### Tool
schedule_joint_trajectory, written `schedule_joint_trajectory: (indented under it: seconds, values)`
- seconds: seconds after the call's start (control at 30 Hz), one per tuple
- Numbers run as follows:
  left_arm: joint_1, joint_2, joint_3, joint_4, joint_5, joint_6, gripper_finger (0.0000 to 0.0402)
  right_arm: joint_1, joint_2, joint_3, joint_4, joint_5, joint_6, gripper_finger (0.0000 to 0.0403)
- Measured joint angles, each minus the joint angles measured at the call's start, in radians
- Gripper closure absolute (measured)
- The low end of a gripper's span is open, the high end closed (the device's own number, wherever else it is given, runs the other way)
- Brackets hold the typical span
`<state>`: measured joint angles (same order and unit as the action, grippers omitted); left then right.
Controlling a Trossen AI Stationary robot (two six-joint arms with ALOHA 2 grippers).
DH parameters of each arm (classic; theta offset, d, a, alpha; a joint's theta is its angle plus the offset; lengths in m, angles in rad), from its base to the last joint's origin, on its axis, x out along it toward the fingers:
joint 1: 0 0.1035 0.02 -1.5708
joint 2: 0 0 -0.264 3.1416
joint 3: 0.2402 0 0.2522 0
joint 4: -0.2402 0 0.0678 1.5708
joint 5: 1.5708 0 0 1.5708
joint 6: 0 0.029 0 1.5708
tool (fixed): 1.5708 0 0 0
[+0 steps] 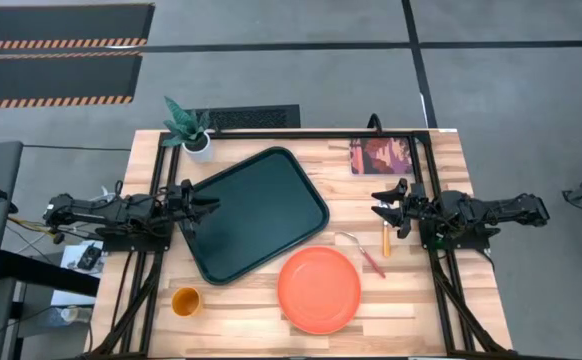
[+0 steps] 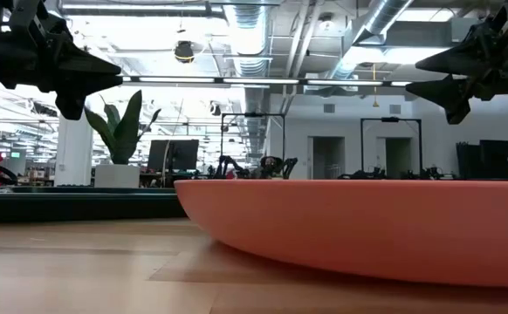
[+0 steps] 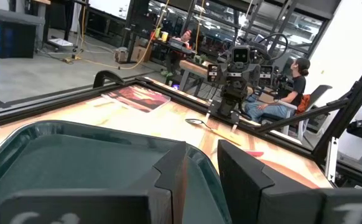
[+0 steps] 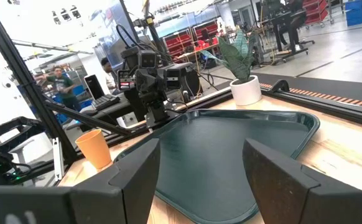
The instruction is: Pick and place plate/cup/fork/spoon on tray
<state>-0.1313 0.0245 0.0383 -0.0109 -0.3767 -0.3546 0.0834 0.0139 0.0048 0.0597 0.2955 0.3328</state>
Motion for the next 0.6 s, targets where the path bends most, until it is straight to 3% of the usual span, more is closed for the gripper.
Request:
schedule_joint_trajectory:
  seconds: [0.43, 0.6]
  values:
    - [0.0, 0.0, 0.0, 0.012, -0.041, 0.02, 0.0323, 0.0, 0.0, 0.0, 0.0, 0.0, 0.0, 0.0148]
    - [0.0, 0.0, 0.0, 0.013, -0.04, -0.047, 0.0323, 0.0, 0.0, 0.0, 0.0, 0.0, 0.0, 0.0148]
